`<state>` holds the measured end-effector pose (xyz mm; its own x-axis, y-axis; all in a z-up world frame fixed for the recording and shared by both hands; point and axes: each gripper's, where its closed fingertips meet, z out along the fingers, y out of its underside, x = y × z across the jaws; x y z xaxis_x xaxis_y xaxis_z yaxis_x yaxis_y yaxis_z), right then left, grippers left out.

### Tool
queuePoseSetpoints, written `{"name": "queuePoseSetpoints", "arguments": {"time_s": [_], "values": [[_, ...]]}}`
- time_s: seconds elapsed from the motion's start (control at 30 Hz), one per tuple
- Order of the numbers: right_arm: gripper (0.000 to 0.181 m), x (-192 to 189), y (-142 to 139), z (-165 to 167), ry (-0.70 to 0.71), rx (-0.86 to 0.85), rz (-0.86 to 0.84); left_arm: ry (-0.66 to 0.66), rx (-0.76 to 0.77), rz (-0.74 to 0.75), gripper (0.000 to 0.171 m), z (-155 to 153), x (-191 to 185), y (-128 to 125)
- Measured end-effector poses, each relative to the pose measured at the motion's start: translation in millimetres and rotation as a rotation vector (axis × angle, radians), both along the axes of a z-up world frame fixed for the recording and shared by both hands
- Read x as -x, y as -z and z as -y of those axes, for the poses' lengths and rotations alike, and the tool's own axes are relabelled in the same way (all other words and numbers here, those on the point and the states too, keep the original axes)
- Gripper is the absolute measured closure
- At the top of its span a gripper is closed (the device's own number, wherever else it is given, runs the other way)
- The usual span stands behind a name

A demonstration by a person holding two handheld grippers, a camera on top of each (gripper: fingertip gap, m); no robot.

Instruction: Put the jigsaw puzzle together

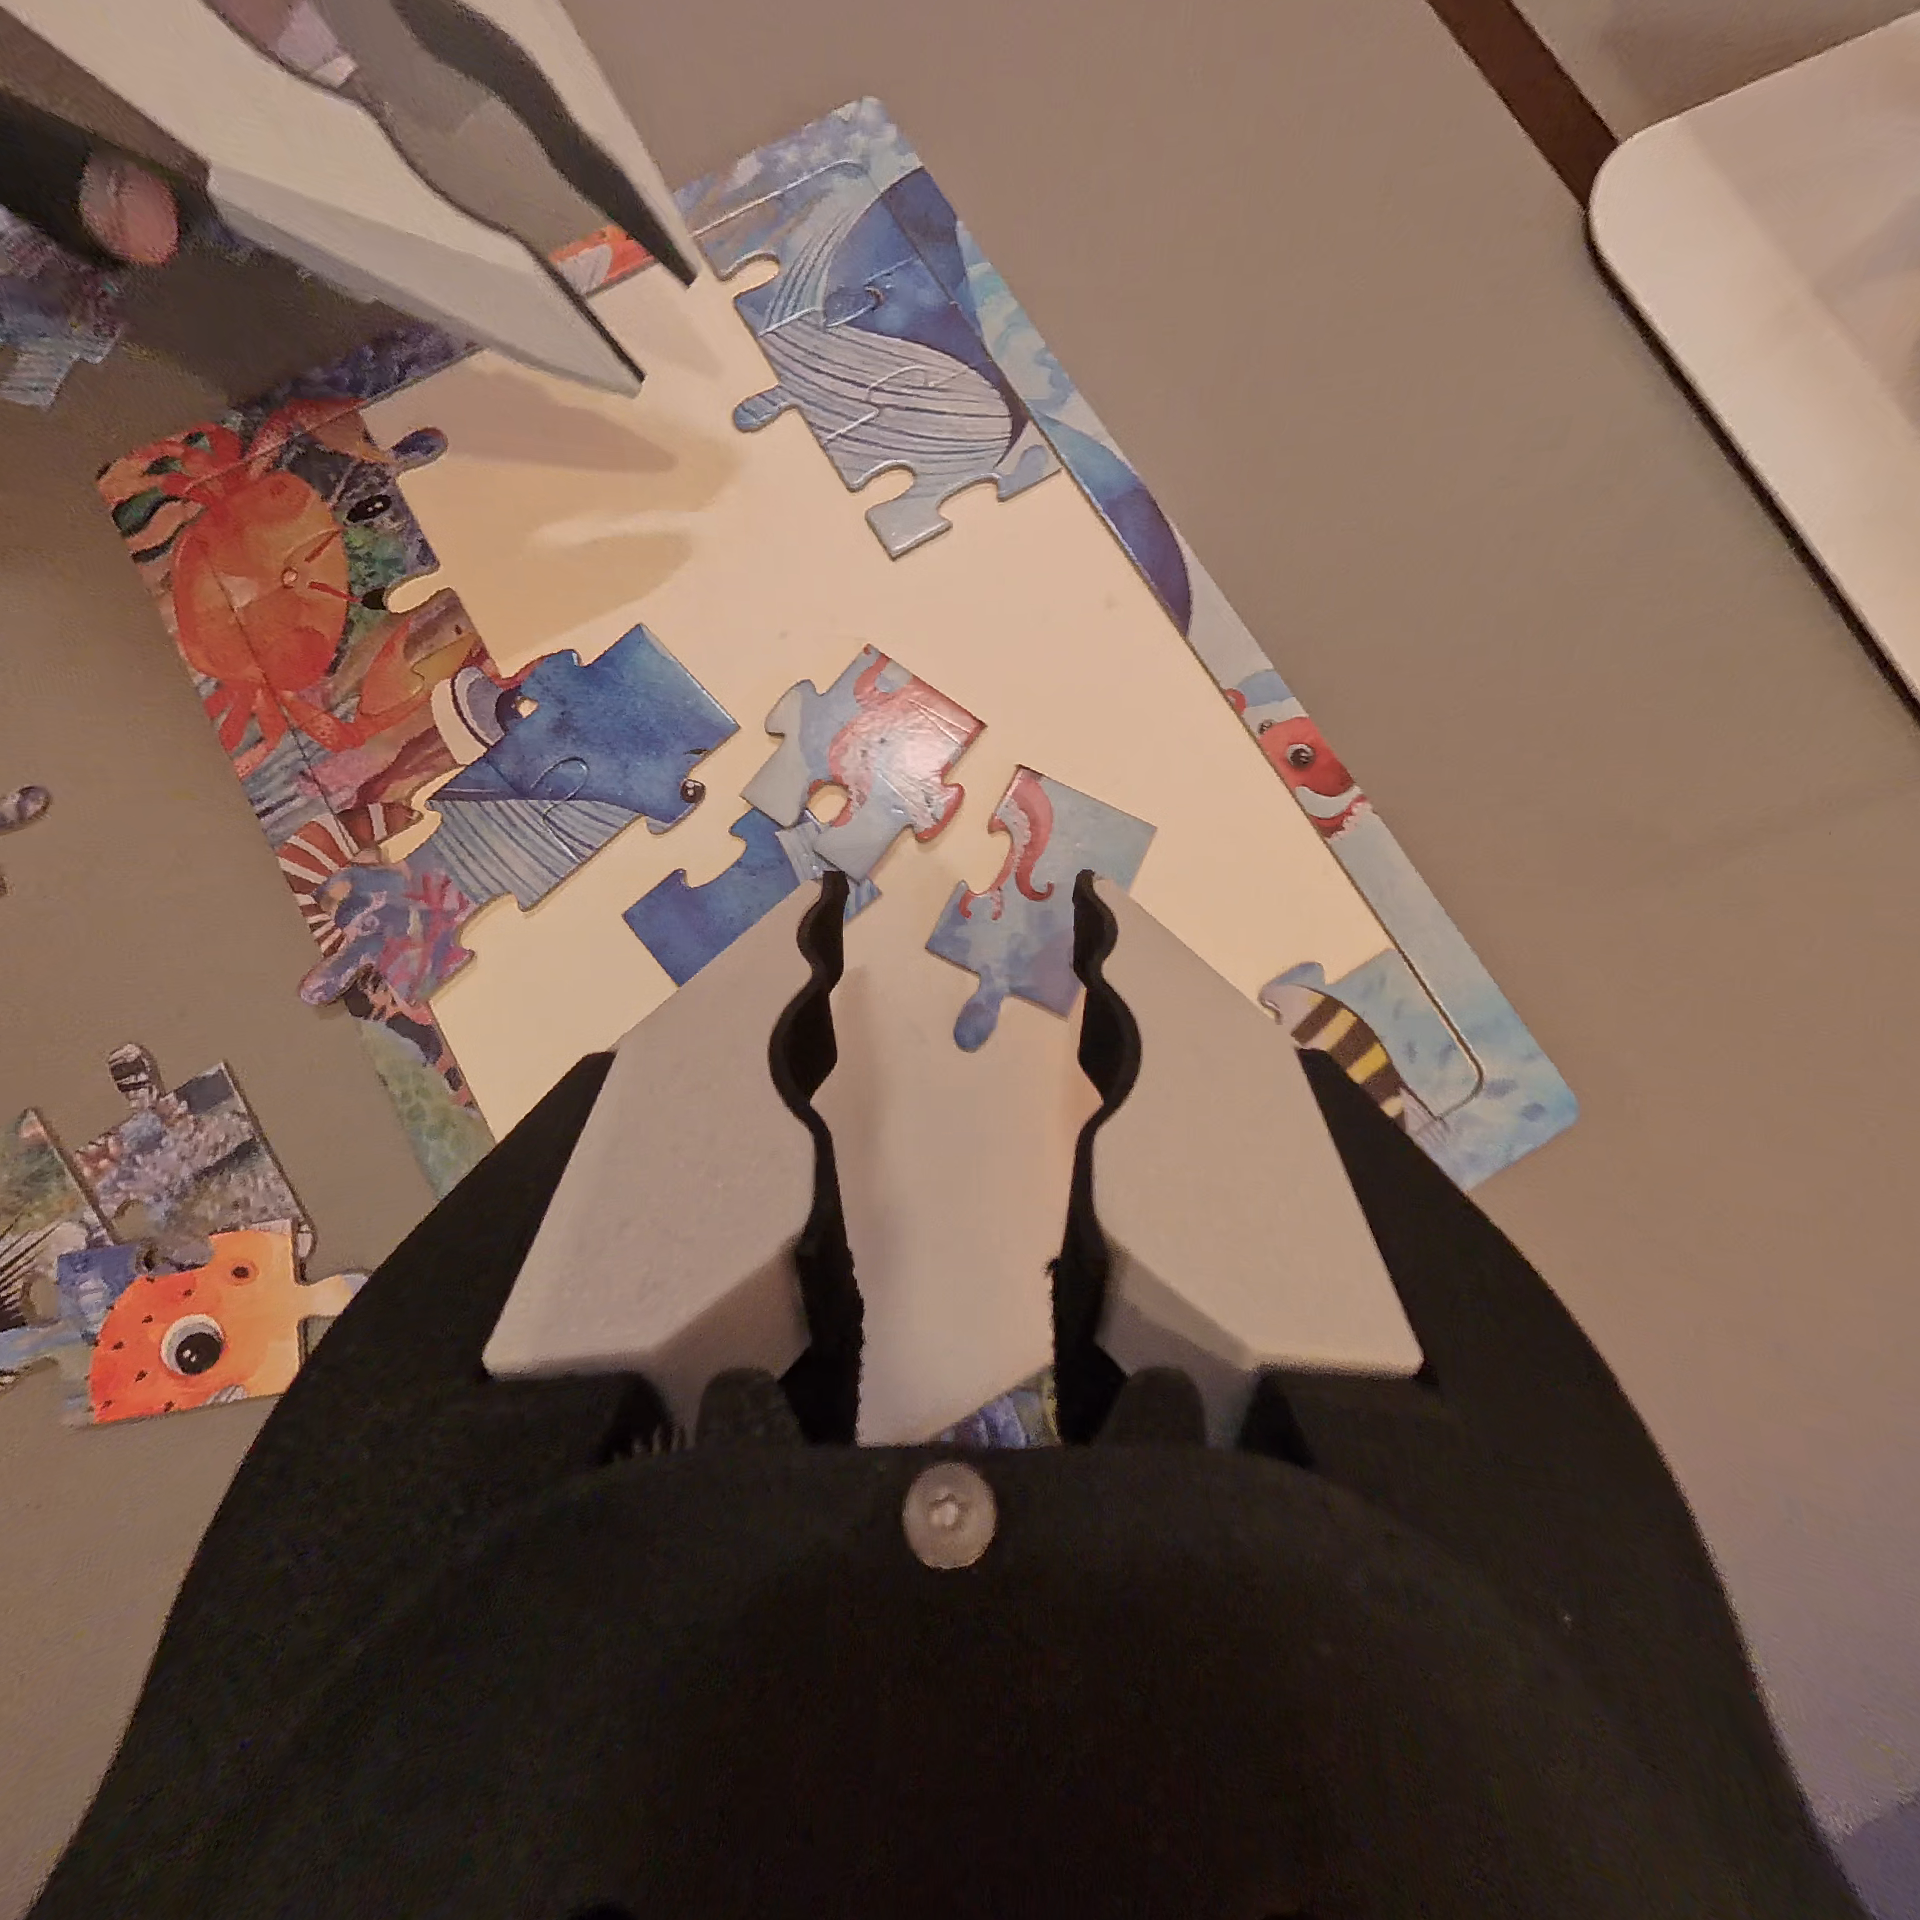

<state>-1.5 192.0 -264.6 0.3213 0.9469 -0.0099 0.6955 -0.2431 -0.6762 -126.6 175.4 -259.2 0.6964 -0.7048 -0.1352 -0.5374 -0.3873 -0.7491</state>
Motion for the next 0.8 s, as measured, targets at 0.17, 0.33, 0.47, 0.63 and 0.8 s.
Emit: {"name": "queuePoseSetpoints", "arguments": {"time_s": [0.17,0.33,0.47,0.63,0.8], "values": [[0.138,20.3,8.9,10.3,-0.051,-0.009,0.026,-0.151,0.002,-0.094,0.150,-7.4,52.1,-0.3],[0.142,29.0,19.0,4.4,-0.016,-0.029,0.045,-0.178,0.081,-0.139,0.152,-1.4,66.4,14.4],[0.140,25.7,12.8,-5.4,0.027,-0.081,0.053,-0.179,0.079,-0.178,0.156,0.5,73.6,15.7],[0.140,25.2,-3.8,-3.9,0.036,-0.083,-0.004,-0.274,0.080,-0.137,0.152,13.0,116.4,-8.9],[0.140,26.0,-2.9,-1.2,0.028,-0.061,-0.022,-0.218,0.209,-0.210,0.136,59.8,136.1,0.3]]}}
